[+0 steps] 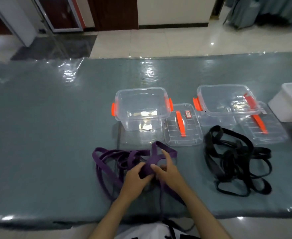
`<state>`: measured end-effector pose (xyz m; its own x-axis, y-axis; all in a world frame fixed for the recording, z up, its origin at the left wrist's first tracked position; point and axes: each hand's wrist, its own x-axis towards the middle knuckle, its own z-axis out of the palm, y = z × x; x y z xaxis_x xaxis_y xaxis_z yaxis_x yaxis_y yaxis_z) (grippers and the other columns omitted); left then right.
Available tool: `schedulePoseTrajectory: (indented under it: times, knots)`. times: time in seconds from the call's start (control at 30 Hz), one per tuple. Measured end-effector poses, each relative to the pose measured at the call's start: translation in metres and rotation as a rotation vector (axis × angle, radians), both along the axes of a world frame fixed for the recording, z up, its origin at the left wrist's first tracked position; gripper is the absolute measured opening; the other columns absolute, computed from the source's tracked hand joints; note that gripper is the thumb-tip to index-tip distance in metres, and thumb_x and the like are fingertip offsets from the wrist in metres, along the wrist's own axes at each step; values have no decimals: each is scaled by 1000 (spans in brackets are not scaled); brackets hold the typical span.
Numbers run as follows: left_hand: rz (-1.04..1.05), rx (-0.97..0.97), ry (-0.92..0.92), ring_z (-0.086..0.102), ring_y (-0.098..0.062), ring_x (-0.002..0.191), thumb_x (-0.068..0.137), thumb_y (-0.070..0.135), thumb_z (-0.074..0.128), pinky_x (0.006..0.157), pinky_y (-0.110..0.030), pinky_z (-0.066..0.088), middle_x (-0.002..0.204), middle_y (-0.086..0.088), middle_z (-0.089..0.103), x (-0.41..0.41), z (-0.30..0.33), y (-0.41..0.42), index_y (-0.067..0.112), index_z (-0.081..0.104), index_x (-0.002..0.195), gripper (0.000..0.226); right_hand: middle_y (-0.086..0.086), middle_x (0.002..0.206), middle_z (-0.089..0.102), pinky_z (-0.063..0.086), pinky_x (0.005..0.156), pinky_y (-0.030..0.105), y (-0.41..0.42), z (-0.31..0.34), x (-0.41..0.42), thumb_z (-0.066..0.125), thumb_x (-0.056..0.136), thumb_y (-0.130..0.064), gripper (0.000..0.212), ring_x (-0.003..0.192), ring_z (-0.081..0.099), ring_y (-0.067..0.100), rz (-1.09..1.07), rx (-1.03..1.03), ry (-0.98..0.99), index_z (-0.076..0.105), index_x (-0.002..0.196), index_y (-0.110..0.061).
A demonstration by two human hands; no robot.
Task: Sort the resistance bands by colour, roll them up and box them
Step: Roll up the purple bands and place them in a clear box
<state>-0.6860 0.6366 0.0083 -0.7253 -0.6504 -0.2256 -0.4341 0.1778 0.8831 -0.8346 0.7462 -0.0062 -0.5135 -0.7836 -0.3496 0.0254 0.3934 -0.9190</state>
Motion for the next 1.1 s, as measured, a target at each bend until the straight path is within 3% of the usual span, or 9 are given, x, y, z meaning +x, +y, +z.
schedulePoseTrajectory:
  times: [0.07, 0.2, 0.3, 0.37, 0.43, 0.57, 0.7, 0.93, 1.1]
  knots:
    - [-9, 12, 64, 71, 3, 98, 87, 19, 82, 89, -22, 56, 105, 24, 75, -3, 10, 4, 36, 69, 114, 34, 4, 93, 70, 58, 67, 33, 4, -3, -5, 83, 81, -49, 107, 75, 70, 17, -121, -17, -171, 7, 156, -50]
    - [-91, 57, 116, 72, -5, 98, 90, 16, 80, 90, -22, 55, 104, 14, 76, -5, 22, 3, 30, 70, 112, 27, 12, 105, 63, 57, 58, 35, -7, -1, -4, 81, 84, -34, 97, 75, 68, 21, -403, -210, -610, 15, 153, -51]
    - [-262, 58, 22, 70, -5, 94, 90, 19, 79, 89, -26, 55, 99, 10, 74, 1, 24, -1, 25, 70, 106, 20, 16, 119, 74, 57, 91, 56, -16, -3, -17, 71, 94, -39, 70, 104, 71, 37, -601, -247, -797, 23, 144, -48]
    - [-322, 81, -26, 68, -3, 88, 89, 20, 79, 85, -30, 55, 95, 8, 72, 6, 21, 2, 24, 69, 103, 17, 12, 119, 75, 51, 98, 56, -16, -5, -25, 69, 96, -24, 64, 112, 69, 38, -631, -195, -751, 32, 146, -37]
    - [-332, 120, -61, 68, -2, 92, 88, 27, 82, 88, -34, 56, 98, 8, 73, 9, 17, 5, 24, 69, 107, 24, 7, 106, 79, 57, 80, 45, -13, -5, -24, 70, 93, -8, 47, 95, 72, 33, -575, -165, -651, 50, 135, -15]
    - [-194, 328, -108, 69, 3, 109, 81, 47, 87, 94, -20, 55, 117, 15, 75, 5, 19, 8, 36, 57, 134, 62, 22, 122, 72, 63, 77, 43, -11, -4, -22, 65, 92, 8, 57, 96, 73, 37, -361, -168, -509, 43, 143, -6]
    - [-3, 499, -34, 73, -8, 111, 82, 30, 89, 97, -27, 57, 119, 6, 77, -6, 14, 10, 27, 53, 137, 66, 21, 124, 72, 63, 85, 44, -17, 14, -15, 70, 89, -18, 83, 111, 70, 36, -173, -127, -593, 26, 159, -20]
    - [245, 621, -26, 77, -28, 98, 75, 15, 91, 90, -42, 62, 110, -14, 78, -9, -4, 22, 18, 59, 134, 66, -13, 118, 76, 46, 104, 28, -4, 19, -15, 43, 107, -47, 62, 117, 64, -4, 44, 43, -255, 13, 161, -38]
    - [191, 677, 9, 77, -19, 93, 88, -4, 76, 78, -30, 61, 109, -11, 79, -16, 3, 30, 13, 61, 129, 47, -15, 129, 69, 39, 113, 30, 6, 6, -15, 46, 103, -55, 57, 130, 54, 3, -30, 63, -136, 27, 156, -46]
